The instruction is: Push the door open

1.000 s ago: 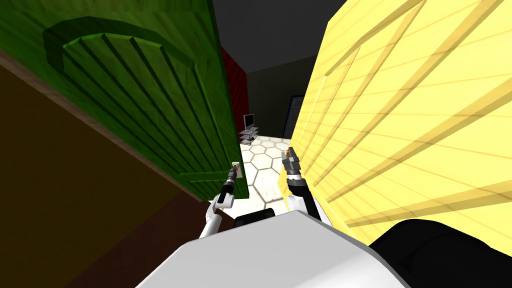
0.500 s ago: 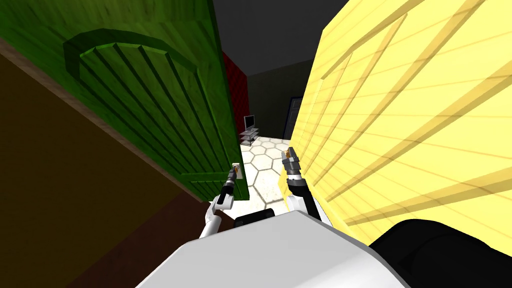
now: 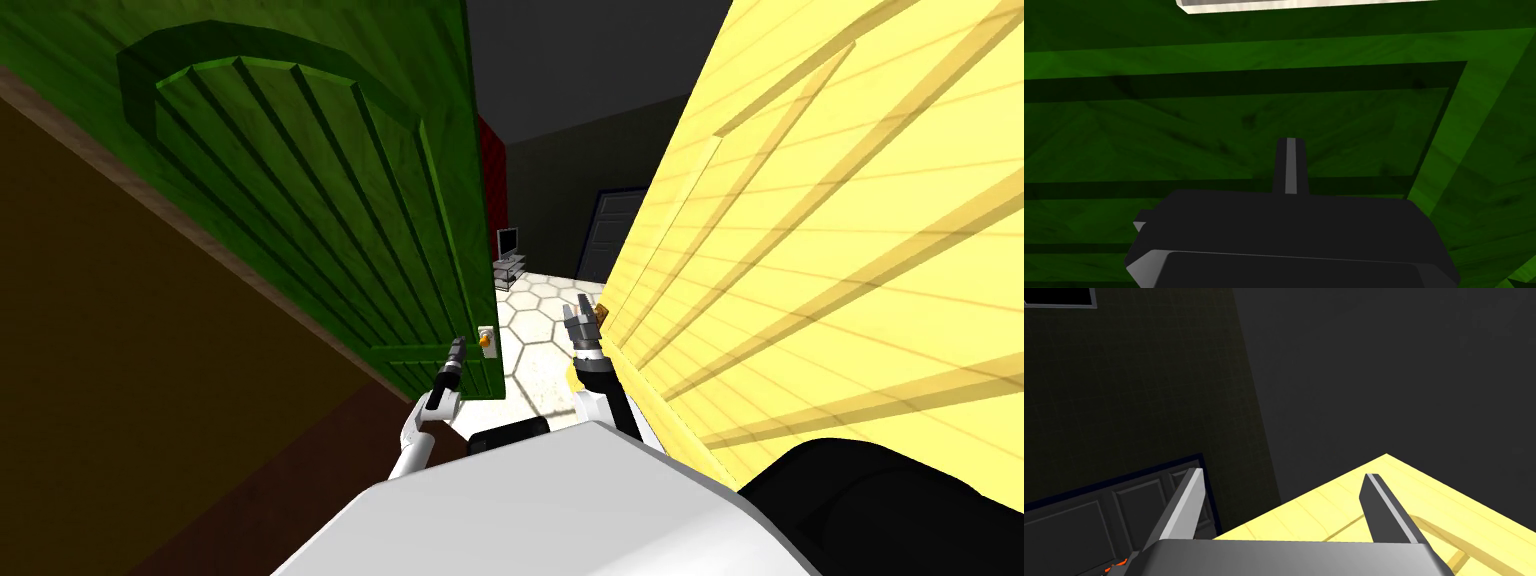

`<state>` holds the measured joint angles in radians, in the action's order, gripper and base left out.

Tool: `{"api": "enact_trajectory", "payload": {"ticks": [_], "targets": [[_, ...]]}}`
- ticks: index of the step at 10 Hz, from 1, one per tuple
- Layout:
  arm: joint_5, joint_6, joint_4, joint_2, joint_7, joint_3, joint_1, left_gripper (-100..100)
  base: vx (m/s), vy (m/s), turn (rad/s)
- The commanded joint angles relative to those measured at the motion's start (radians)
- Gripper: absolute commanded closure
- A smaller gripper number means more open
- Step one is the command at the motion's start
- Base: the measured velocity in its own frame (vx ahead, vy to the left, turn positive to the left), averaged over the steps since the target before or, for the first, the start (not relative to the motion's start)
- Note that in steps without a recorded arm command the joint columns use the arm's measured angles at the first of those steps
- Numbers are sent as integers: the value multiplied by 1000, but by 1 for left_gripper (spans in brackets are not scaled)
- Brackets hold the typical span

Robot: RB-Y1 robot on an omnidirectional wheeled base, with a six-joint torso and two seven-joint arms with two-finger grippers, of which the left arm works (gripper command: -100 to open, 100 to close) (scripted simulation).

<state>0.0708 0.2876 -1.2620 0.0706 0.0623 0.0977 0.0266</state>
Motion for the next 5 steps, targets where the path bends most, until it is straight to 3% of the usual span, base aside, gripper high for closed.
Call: {"api": "enact_trajectory", "payload": {"ticks": [1,3,5], "targets": [[-1,0,-4,1,5,7,-5,-100,-169,-44,-16],[-3,-2,-12,-3,9,17,-11,-100,-188,-56,-3],[-5,-5,-23,-14,15,29,-19,-100,-270,-27,-5]]}}
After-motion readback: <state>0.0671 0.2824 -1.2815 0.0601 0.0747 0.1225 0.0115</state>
